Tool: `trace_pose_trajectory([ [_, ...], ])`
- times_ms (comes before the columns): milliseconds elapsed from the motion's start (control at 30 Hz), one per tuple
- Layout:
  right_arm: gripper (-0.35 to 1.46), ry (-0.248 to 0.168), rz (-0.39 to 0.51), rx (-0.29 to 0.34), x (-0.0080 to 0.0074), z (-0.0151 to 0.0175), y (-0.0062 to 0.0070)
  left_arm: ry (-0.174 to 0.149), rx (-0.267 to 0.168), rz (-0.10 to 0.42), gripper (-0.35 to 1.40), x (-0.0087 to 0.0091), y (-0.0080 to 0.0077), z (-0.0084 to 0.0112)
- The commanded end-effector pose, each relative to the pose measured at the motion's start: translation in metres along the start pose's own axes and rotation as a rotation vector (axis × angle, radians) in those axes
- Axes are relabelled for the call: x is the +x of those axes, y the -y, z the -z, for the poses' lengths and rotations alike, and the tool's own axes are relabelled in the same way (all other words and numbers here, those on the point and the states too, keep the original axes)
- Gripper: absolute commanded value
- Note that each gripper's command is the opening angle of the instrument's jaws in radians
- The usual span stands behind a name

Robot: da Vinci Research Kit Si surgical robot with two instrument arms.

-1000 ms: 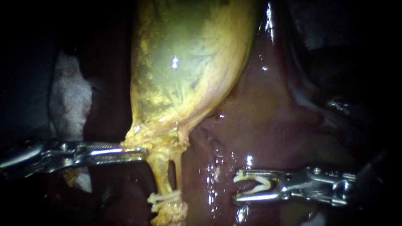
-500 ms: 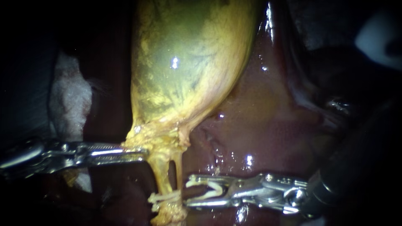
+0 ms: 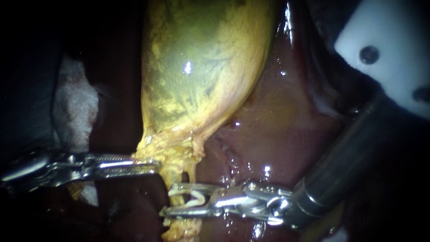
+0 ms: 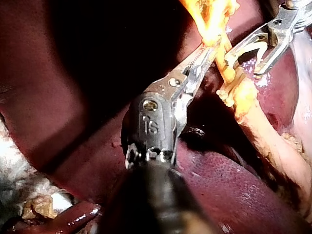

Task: Clipping third clip left tube

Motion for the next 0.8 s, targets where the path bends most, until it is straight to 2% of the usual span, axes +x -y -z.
trace_pose_trajectory([
  [33,0.51,0.002,0.001,-0.003,-0.0001,0.0000,-0.0003,0.000,-0.002,0.000,-0.35,0.0000,0.0000,0.0000],
  [167,0.51,0.008,-0.005,-0.006,-0.0003,0.0002,-0.0011,0.000,-0.001,0.000,-0.35,0.0000,0.0000,0.0000],
  [567,0.53,0.024,-0.008,-0.027,-0.0002,0.0007,-0.0019,0.000,-0.001,0.000,-0.35,0.0000,-0.0001,0.0000],
  [800,0.53,0.020,-0.008,-0.046,-0.0003,0.0011,-0.0037,0.000,-0.001,0.000,-0.35,0.0001,-0.0001,0.0000],
])
